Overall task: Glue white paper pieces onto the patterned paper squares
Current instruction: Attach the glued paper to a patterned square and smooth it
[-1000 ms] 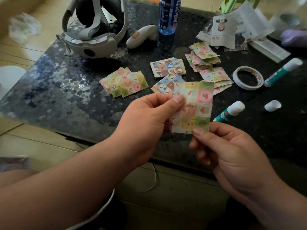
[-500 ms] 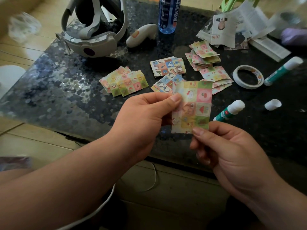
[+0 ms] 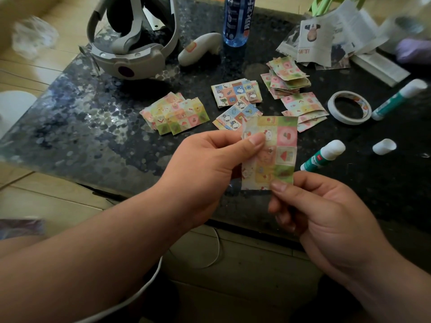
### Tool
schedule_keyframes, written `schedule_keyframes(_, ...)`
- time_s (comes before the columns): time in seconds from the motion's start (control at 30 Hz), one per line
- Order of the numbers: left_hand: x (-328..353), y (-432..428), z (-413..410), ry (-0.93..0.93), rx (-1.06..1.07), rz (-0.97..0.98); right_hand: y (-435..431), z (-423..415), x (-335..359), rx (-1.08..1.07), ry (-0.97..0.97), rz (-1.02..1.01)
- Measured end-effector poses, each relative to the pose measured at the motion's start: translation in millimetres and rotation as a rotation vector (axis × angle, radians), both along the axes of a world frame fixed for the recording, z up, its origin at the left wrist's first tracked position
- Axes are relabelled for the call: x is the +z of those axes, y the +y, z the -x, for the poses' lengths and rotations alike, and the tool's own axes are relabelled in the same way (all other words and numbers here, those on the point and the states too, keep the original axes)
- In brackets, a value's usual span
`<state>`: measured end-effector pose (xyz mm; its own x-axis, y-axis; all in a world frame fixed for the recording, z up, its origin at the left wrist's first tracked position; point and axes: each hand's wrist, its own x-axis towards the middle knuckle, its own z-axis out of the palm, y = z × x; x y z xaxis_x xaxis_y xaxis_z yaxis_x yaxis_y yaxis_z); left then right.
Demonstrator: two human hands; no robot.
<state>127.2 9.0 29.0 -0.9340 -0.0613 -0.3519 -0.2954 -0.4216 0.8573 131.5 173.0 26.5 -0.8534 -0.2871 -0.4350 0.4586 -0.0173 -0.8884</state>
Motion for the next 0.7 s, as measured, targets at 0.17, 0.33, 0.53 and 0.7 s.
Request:
schedule_keyframes(0.17,-0.5,-0.4,0.6,0.01,-0.003,0.002,1.3,0.9,-0.9,0.012,0.008,-0.007)
schedule_keyframes(0.33,-0.4,-0.5,0.9,0.004,-0.017,-0.011,2.7,1.2,-1.1,0.01,0.017,-0.007)
schedule_keyframes(0.53,1.5,-4.2,6.2,-0.003,0.031,0.009,2.8,-0.2,0.1,0.042,0.03,-0.005)
schedule_keyframes(0.7,-0.2,-6.1,9.3,0.006,0.059,0.032,5.3,2.0,0.2,0.076,0.087,-0.033)
